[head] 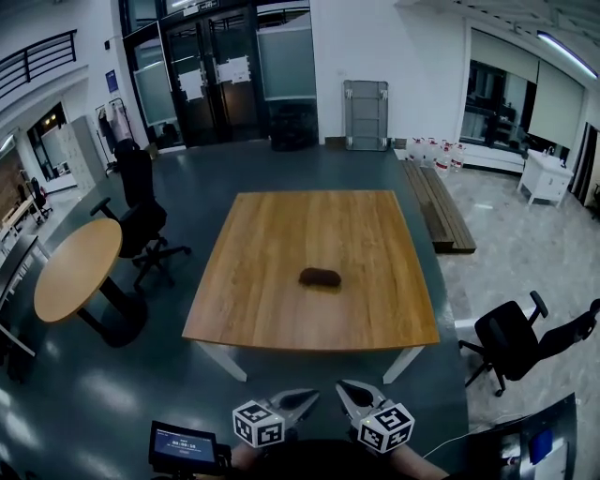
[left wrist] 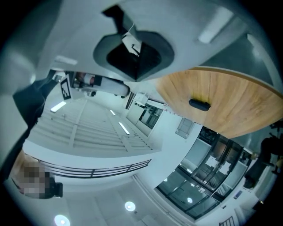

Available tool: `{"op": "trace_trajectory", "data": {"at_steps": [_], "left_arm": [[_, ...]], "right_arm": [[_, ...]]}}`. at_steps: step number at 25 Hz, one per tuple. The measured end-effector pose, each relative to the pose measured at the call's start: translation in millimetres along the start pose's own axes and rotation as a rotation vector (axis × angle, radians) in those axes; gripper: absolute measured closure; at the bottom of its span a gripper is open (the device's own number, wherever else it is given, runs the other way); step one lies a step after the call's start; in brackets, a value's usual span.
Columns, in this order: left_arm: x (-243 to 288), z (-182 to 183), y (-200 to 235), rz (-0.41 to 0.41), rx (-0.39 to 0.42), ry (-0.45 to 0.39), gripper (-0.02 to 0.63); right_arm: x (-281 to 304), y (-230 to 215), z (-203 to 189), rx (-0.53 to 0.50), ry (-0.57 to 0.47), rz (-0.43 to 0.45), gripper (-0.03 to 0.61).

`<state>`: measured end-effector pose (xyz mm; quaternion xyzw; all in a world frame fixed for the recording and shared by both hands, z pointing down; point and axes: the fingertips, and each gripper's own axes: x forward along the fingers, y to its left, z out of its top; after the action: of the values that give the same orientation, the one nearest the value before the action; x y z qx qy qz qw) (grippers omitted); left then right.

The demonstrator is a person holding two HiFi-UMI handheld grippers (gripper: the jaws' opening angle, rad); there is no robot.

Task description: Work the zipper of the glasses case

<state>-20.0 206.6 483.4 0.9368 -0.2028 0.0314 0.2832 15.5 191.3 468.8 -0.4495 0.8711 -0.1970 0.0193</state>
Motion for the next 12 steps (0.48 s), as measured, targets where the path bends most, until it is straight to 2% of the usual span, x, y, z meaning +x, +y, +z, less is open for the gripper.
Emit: {"op": "trace_trajectory", "data": {"at_steps": [3, 12], "left_arm": [[-8.3, 6.6, 10.2, -0.001, -0.02, -0.003, 0.612], [-23.4, 12.7, 26.6, -0.036, 0.001, 0.0, 0.612]], "right_arm": [[8.2, 6.0, 3.0, -0.005, -0.002, -0.012, 0.572], [30.5, 14.3, -1.8, -0.003, 0.004, -0.037, 0.572]]}}
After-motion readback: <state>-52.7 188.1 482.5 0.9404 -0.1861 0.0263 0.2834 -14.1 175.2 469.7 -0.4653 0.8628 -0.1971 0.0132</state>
